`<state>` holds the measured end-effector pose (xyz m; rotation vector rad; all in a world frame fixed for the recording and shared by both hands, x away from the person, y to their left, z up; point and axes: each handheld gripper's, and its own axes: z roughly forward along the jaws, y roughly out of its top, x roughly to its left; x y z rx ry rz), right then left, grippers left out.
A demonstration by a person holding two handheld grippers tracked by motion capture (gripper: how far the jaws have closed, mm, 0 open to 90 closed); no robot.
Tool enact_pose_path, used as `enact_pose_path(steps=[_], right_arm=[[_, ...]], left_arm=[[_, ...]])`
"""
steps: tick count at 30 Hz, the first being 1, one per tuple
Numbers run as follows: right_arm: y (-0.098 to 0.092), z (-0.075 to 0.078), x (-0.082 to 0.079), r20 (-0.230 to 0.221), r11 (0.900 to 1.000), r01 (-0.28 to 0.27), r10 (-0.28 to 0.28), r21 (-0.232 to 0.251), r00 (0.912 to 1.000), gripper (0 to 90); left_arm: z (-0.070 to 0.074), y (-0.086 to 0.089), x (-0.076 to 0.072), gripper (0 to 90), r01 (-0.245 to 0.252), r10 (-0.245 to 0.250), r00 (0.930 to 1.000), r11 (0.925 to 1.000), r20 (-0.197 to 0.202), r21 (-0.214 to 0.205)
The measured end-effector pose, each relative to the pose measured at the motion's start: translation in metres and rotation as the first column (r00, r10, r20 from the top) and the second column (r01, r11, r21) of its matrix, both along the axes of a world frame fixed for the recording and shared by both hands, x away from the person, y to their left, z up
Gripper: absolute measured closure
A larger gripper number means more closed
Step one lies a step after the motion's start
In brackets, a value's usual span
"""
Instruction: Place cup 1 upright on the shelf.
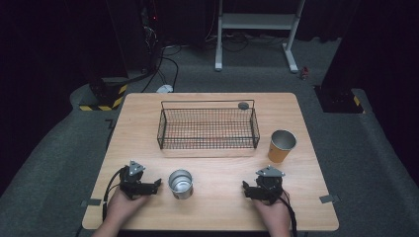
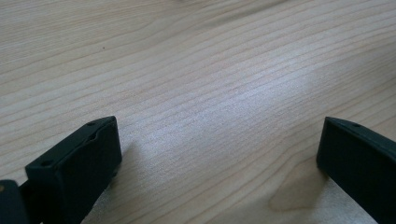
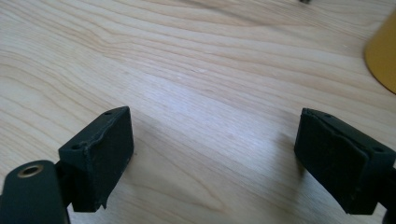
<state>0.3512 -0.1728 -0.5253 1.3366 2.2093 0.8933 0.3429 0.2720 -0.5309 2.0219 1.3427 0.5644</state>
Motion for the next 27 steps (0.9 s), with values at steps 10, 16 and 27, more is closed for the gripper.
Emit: enact_pose_path(steps=[10,16,27], right_arm=[[0.0002,-0.0001,0.0,-0.002,1.0,0.001,-0.001,0.002,1.0,11.3],[0.0,-0.0002,0.0005,-0.001,1.0,0.003,-0.003,-0.001,1.0,9.6],[0.0022,0.0001,-0.0005,0.013,0.9997,0.013,-0.013,-0.019,0.9998,9.6]], left_arm=[[0.0,0.0008,0.0008,0.3,0.005,-0.005,1.0,1.0,0.002,0.004],[0.0,0.0009,0.0007,0.4,0.004,-0.004,1.0,1.0,0.002,0.004],[0.0002,0.0006,0.0013,0.3,0.006,-0.006,1.0,1.0,-0.002,0.006]])
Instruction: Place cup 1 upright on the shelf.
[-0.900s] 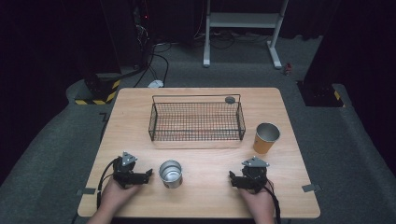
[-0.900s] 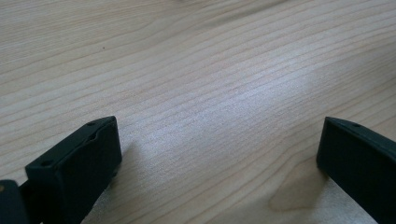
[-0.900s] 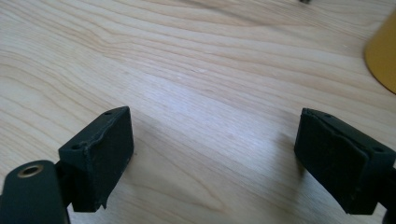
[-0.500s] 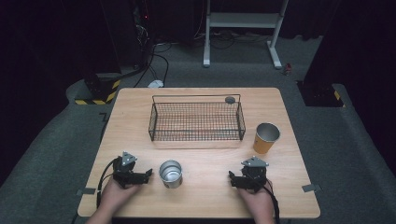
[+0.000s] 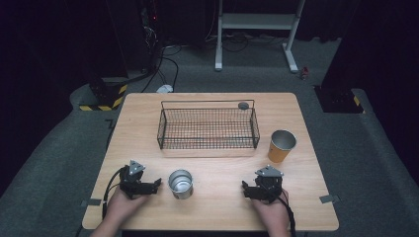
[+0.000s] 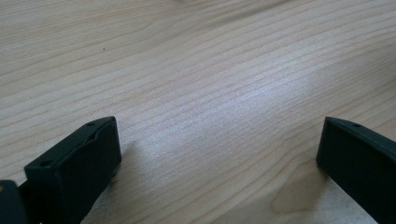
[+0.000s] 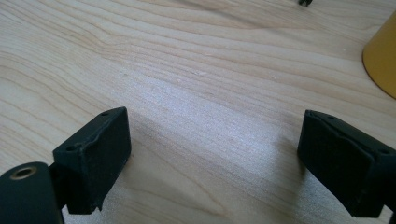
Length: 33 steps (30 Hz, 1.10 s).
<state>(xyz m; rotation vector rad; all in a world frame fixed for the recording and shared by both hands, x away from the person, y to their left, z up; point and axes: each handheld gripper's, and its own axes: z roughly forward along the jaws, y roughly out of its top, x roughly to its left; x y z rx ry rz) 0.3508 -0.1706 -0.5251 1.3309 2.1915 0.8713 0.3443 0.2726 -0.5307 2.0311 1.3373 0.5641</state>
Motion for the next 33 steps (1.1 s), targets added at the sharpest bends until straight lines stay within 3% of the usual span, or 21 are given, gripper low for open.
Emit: enact_pose_path(steps=[3,6,15,33], right_arm=[[0.0,0.001,-0.001,0.01,0.9999,-0.001,0.001,-0.011,0.9999,10.2],[-0.001,0.01,-0.003,0.056,0.9999,0.005,-0.006,0.01,0.9984,11.0],[0.0,0.016,-0.005,0.104,1.0,-0.004,0.004,0.008,0.9946,10.9],[-0.027,0.022,0.0,0.137,0.9973,0.058,-0.064,0.044,0.9885,10.9]], left_arm=[[0.0,0.0,0.0,0.2,-0.001,0.001,1.0,1.0,-0.001,-0.002],[0.0,0.0,0.0,0.2,-0.001,0.001,1.0,1.0,-0.002,-0.001],[0.0,0.0,0.0,0.3,-0.011,0.011,0.9999,0.9999,0.0,-0.003],[0.0,0.0,-0.001,0.4,-0.029,0.029,0.9996,0.9996,0.005,-0.003]])
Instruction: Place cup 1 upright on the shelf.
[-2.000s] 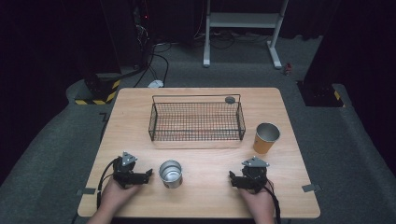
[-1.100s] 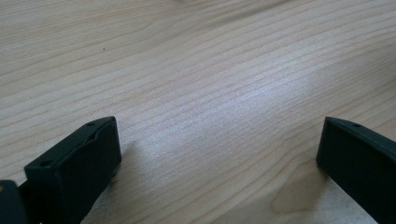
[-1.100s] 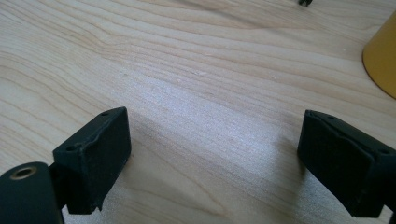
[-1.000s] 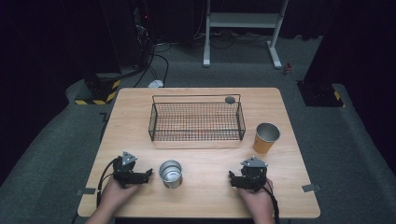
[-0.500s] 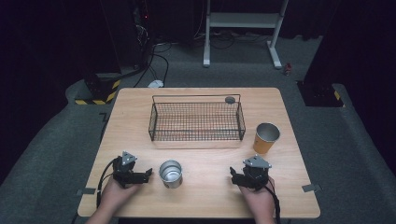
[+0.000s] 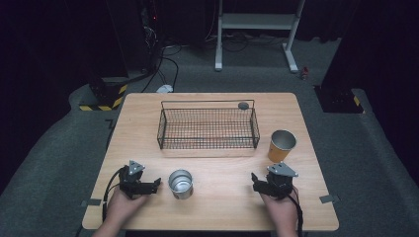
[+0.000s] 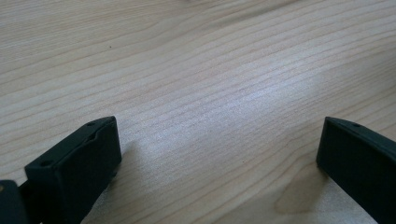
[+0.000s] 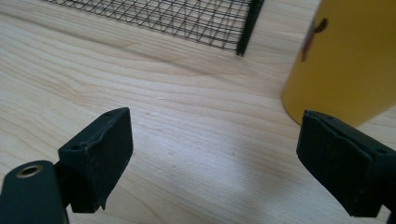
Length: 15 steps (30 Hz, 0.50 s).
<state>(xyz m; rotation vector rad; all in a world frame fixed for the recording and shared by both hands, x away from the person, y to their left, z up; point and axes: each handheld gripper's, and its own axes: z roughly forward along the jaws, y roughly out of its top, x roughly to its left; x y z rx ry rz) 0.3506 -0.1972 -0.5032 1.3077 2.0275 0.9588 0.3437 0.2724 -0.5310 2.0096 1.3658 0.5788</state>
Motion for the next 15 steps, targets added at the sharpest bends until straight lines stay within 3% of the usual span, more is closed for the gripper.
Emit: enact_pose_path(steps=[11,15], right_arm=[[-0.014,0.002,0.004,0.022,0.9995,0.033,-0.033,-0.002,0.9992,10.9],[-0.018,0.004,0.005,0.033,0.9991,0.042,-0.042,-0.007,0.9986,10.9]], left_arm=[[0.0,-0.001,-0.002,0.8,-0.021,0.021,0.9998,0.9998,0.0,0.0],[0.001,-0.004,-0.005,6.9,-0.03,0.03,0.9993,0.9995,0.021,-0.004]])
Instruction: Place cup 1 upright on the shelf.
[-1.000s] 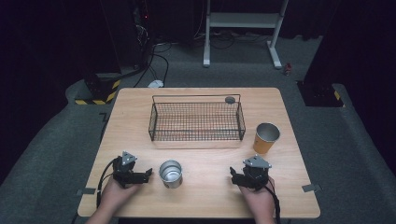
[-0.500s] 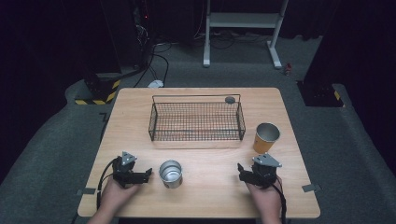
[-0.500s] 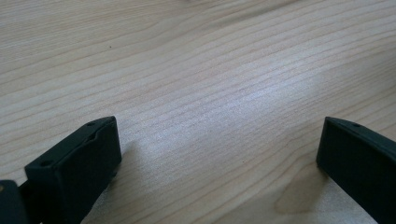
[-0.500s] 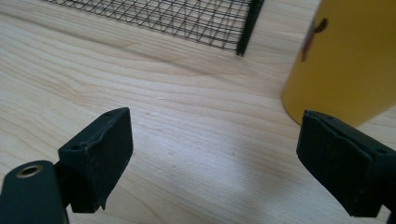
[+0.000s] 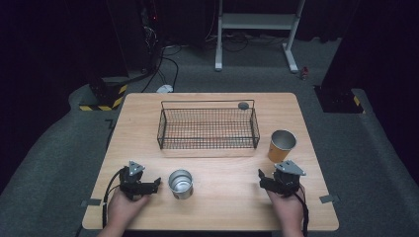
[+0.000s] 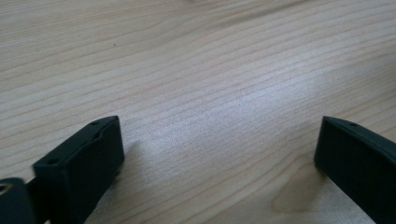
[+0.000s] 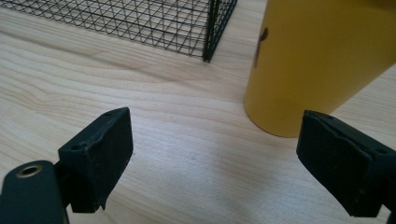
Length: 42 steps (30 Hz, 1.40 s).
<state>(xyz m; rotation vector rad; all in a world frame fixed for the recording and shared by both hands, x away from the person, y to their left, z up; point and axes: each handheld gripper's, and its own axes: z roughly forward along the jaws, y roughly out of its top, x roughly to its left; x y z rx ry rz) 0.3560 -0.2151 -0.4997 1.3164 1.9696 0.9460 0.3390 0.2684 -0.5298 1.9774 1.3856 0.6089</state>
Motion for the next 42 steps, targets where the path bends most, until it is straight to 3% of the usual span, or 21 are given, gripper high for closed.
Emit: enact_pose_path(steps=[1,3,13,22,29,42], right_arm=[[-0.002,0.0,0.001,0.002,1.0,0.008,-0.008,-0.002,1.0,10.9],[-0.004,0.001,0.001,0.007,0.9999,0.013,-0.013,0.001,0.9999,10.8],[-0.017,0.004,0.004,0.037,0.9989,0.047,-0.047,0.009,0.9982,9.5],[-0.029,0.01,0.01,0.065,0.9957,0.088,-0.09,0.026,0.9938,9.2],[-0.038,0.011,0.019,0.087,0.9925,0.112,-0.116,0.05,0.9895,9.2],[-0.039,0.013,0.04,0.098,0.9913,0.098,-0.107,0.088,0.9895,9.1]], left_arm=[[0.001,-0.003,-0.002,12.8,0.012,-0.012,0.9998,0.9999,0.014,0.005],[0.0,-0.003,-0.001,13.4,0.013,-0.013,0.9999,0.9999,0.009,-0.003],[-0.001,-0.003,0.002,0.3,-0.026,0.026,0.9993,0.9997,-0.025,-0.002],[-0.001,0.017,-0.001,0.7,-0.021,0.021,0.9995,0.9998,-0.023,0.0],[-0.002,0.017,-0.002,0.4,-0.033,0.032,0.9992,0.9995,-0.022,-0.004],[-0.002,0.018,-0.002,0.4,-0.035,0.035,0.9991,0.9994,-0.022,-0.001]])
